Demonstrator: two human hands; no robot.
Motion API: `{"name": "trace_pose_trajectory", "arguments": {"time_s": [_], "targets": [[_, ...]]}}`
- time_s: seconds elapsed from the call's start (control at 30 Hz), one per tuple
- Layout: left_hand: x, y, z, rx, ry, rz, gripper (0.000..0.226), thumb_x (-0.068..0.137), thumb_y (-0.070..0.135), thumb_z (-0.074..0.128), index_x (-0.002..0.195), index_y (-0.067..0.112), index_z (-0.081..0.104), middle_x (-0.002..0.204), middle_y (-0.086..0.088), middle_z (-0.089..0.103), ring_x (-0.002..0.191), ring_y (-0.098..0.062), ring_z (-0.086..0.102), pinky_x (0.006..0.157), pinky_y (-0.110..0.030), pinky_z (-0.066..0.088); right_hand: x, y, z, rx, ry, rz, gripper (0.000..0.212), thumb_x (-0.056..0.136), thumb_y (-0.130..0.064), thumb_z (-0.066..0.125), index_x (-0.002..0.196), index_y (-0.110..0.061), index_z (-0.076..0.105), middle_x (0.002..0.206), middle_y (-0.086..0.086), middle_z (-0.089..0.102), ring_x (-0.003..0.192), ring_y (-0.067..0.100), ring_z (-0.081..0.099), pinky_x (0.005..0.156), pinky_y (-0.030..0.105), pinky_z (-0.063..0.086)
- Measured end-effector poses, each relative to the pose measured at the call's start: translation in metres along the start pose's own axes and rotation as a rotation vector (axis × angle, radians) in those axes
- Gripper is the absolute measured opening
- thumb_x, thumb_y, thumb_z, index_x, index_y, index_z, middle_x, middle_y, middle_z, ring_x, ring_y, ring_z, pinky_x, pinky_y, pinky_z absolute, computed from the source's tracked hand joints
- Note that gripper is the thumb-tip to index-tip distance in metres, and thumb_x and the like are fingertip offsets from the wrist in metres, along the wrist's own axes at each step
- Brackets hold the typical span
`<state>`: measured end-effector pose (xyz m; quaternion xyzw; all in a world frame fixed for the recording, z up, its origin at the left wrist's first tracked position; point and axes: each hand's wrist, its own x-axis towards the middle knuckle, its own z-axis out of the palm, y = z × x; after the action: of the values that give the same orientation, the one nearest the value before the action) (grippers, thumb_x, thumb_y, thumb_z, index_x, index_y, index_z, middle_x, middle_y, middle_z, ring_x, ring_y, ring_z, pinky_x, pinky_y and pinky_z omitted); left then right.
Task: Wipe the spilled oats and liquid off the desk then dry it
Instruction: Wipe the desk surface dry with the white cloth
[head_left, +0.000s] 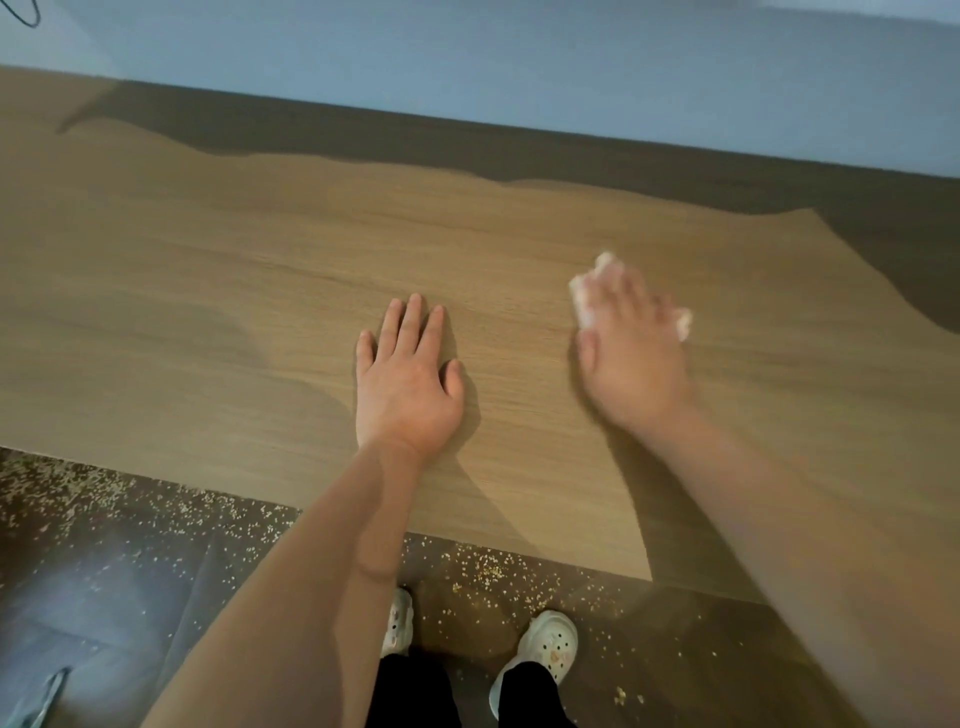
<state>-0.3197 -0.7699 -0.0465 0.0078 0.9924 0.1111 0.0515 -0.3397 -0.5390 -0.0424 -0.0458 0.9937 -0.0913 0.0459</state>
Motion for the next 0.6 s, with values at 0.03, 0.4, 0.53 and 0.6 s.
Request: {"name": "trace_pose_trajectory", "arguments": {"time_s": [0.03, 0.4, 0.53, 0.6], "targets": [[0.000, 0.000, 0.000, 0.000, 0.001, -0.002, 0.061, 0.098, 0.033, 0.036, 0.155, 0.021, 0.020, 0.164, 0.000, 0.008, 0.151, -0.017, -0.001, 0.122, -0.045, 0.001, -0.035, -0.017, 0.005, -0.026, -0.045, -0.154, 0.057, 0.101, -0.035, 0.018, 0.155, -0.017, 0.019, 0.163, 0.011, 0.010, 0.150, 0.030, 0.010, 0.119, 0.056, 0.018], [-0.001, 0.002, -0.002, 0.014, 0.023, -0.006, 0.060, 0.099, 0.033, 0.036, 0.155, 0.020, 0.021, 0.164, -0.001, 0.009, 0.151, -0.017, 0.001, 0.122, -0.045, 0.002, -0.020, 0.071, -0.010, 0.007, 0.067, 0.216, 0.056, 0.099, -0.032, 0.028, 0.151, -0.014, 0.031, 0.161, 0.009, 0.021, 0.148, 0.029, 0.020, 0.116, 0.055, 0.020], [-0.002, 0.003, -0.003, 0.014, 0.023, -0.002, 0.059, 0.099, 0.034, 0.035, 0.155, 0.021, 0.021, 0.164, 0.000, 0.009, 0.151, -0.017, 0.000, 0.122, -0.044, 0.002, -0.030, 0.032, 0.000, -0.007, 0.102, 0.203, 0.060, 0.095, -0.033, 0.023, 0.151, -0.012, 0.029, 0.161, 0.014, 0.019, 0.148, 0.032, 0.018, 0.117, 0.053, 0.021], [-0.002, 0.003, -0.003, 0.013, 0.023, -0.001, 0.059, 0.100, 0.033, 0.035, 0.155, 0.020, 0.021, 0.164, 0.000, 0.009, 0.151, -0.017, 0.000, 0.122, -0.044, 0.002, -0.058, 0.000, 0.007, -0.066, 0.029, -0.085, 0.060, 0.095, -0.032, 0.019, 0.152, -0.017, 0.028, 0.162, 0.013, 0.016, 0.149, 0.030, 0.015, 0.117, 0.054, 0.022]]}}
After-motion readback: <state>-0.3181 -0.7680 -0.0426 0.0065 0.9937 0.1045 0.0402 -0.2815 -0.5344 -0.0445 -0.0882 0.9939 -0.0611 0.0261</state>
